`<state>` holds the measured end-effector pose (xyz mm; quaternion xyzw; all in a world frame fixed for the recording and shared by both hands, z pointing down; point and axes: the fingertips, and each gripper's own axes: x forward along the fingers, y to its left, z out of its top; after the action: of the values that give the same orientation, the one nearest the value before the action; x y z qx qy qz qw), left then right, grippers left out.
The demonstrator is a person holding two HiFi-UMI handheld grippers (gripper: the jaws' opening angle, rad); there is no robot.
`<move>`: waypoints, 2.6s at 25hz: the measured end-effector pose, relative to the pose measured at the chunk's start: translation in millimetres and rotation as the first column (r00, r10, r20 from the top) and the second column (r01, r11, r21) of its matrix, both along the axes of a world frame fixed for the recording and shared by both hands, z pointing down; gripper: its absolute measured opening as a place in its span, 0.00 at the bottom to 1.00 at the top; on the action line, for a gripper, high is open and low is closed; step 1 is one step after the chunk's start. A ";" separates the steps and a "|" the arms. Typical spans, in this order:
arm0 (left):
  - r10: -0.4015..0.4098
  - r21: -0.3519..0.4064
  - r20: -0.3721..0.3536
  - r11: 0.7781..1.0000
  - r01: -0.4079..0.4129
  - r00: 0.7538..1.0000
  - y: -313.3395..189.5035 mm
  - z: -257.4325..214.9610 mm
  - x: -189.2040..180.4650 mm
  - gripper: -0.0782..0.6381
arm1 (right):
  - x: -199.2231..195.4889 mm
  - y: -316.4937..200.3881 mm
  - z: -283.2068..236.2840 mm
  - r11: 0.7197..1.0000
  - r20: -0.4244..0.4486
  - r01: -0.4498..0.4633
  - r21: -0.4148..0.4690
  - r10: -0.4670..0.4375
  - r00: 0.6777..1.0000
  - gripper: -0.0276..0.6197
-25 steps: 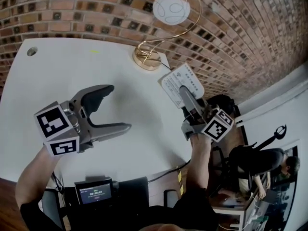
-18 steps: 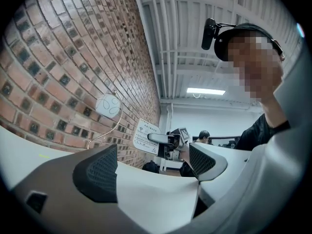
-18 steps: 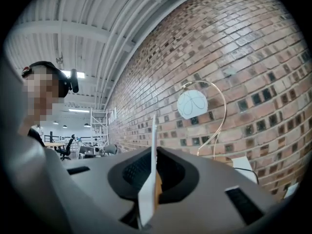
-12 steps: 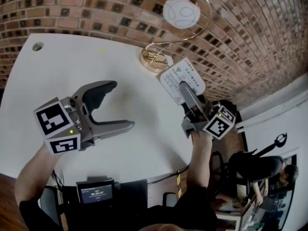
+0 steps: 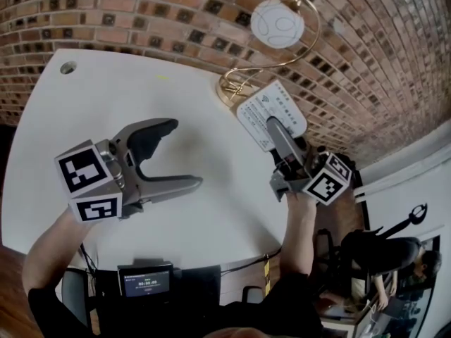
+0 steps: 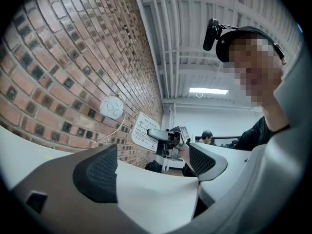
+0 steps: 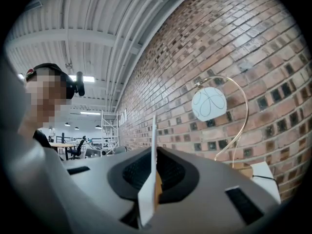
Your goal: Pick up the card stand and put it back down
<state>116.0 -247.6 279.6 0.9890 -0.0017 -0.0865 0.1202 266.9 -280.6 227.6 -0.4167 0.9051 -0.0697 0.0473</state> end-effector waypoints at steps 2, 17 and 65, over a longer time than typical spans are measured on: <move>-0.019 0.003 0.002 1.000 0.019 1.000 -4.5 1.0 -6.5 0.74 | -6.5 -3.1 -1.4 1.000 0.005 0.023 0.000 -0.023 1.000 0.09; -0.124 -0.003 -0.058 0.992 0.124 0.991 -27.0 -23.9 -35.3 0.74 | -70.0 -33.0 -34.7 0.981 -0.045 0.187 0.043 -0.185 0.982 0.09; -0.190 -0.046 -0.090 0.981 0.186 0.978 -52.6 -20.4 -58.9 0.74 | -127.4 -160.6 45.5 0.948 -0.139 0.315 -0.048 -0.319 0.937 0.09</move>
<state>57.1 -300.1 259.2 0.9768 -0.0913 -0.1438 0.1300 139.5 -441.2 273.1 -0.2699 0.9605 -0.0571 -0.0357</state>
